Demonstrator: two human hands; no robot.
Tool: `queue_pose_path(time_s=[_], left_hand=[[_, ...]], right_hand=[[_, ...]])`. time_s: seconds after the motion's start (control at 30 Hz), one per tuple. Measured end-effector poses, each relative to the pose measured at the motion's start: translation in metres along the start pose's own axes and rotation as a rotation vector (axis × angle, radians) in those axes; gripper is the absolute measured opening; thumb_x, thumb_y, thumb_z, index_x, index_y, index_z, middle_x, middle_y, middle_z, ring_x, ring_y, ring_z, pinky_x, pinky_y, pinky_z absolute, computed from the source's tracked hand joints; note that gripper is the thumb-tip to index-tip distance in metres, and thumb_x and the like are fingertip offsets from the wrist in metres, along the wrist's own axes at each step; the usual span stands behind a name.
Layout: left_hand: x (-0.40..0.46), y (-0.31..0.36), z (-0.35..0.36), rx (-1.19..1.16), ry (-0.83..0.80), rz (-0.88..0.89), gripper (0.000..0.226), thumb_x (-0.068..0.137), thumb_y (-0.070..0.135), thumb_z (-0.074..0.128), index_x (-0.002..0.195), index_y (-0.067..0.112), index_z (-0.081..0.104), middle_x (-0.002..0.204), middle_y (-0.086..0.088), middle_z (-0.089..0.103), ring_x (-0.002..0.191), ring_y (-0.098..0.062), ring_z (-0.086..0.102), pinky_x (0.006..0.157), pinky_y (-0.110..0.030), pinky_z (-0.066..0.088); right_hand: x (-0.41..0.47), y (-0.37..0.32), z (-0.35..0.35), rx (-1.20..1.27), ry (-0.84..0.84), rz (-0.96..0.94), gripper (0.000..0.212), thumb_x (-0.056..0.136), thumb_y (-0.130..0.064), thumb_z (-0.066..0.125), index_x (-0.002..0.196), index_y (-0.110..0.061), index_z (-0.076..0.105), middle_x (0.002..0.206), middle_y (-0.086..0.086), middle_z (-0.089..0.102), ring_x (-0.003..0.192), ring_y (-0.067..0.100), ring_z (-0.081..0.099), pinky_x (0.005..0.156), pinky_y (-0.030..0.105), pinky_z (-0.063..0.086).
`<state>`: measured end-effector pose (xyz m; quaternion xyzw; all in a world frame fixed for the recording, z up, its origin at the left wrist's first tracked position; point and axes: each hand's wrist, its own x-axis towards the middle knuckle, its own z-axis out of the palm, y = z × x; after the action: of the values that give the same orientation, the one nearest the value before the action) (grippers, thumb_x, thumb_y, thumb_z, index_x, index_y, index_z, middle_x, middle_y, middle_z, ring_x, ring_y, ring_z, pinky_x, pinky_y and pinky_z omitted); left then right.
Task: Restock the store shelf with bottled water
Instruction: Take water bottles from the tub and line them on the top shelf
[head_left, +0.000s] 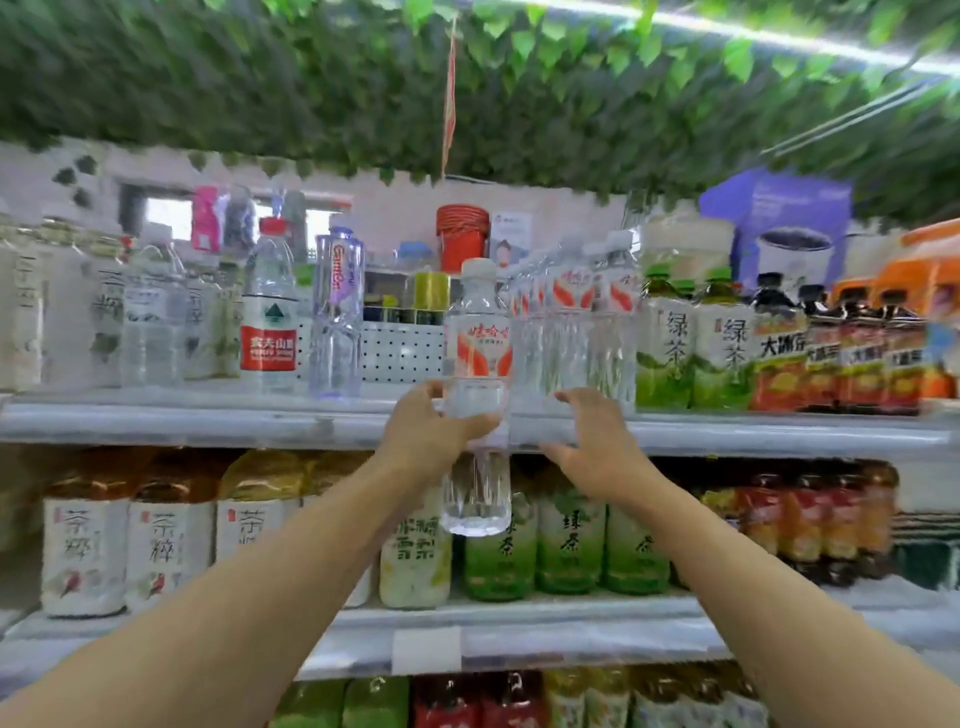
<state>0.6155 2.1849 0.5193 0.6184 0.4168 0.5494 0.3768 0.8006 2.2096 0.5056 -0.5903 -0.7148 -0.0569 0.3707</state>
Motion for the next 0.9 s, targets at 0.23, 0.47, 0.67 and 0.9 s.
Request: queue_pose_path(time_s=[0.23,0.47,0.67,0.9], left_hand=[[0.065,0.041,0.023,-0.019,0.134,0.097,0.044,0.081,0.015,0.071,0.12,0.016,0.05,0.115,-0.006,0.064,0.105,-0.025,0.061,0.093,-0.046,0.045],[0.122,0.045,0.032,0.002,0.189,0.143,0.034,0.083,0.013,0.069,0.113,0.014,0.054,0.108,-0.005,0.063,0.105,-0.026,0.06,0.094,-0.044,0.045],[0.157,0.026,0.038,0.054,0.147,0.143,0.037,0.08,0.015,0.073,0.111,0.012,0.053,0.107,-0.004,0.063,0.103,-0.024,0.06,0.095,-0.045,0.045],[0.171,0.011,0.037,0.044,0.075,0.162,0.043,0.08,0.022,0.073,0.117,0.014,0.052,0.107,0.0,0.061,0.1,-0.02,0.059,0.083,-0.035,0.047]], right_hand=[[0.035,0.02,0.015,-0.174,0.011,-0.191,0.061,0.092,-0.039,0.056,0.144,-0.017,0.032,0.151,-0.001,0.027,0.14,0.018,0.016,0.115,0.031,0.012],[0.053,0.023,0.038,-0.266,0.078,-0.223,0.056,0.094,-0.044,0.048,0.141,-0.016,0.035,0.152,0.001,0.018,0.141,0.021,0.004,0.116,0.033,0.003],[0.055,0.027,0.046,-0.299,0.158,-0.234,0.051,0.094,-0.044,0.048,0.135,-0.015,0.044,0.147,0.0,0.027,0.138,0.02,0.009,0.115,0.032,0.006],[0.054,0.023,0.046,-0.333,0.158,-0.2,0.05,0.093,-0.044,0.049,0.133,-0.015,0.046,0.144,0.0,0.033,0.138,0.021,0.012,0.115,0.034,0.01]])
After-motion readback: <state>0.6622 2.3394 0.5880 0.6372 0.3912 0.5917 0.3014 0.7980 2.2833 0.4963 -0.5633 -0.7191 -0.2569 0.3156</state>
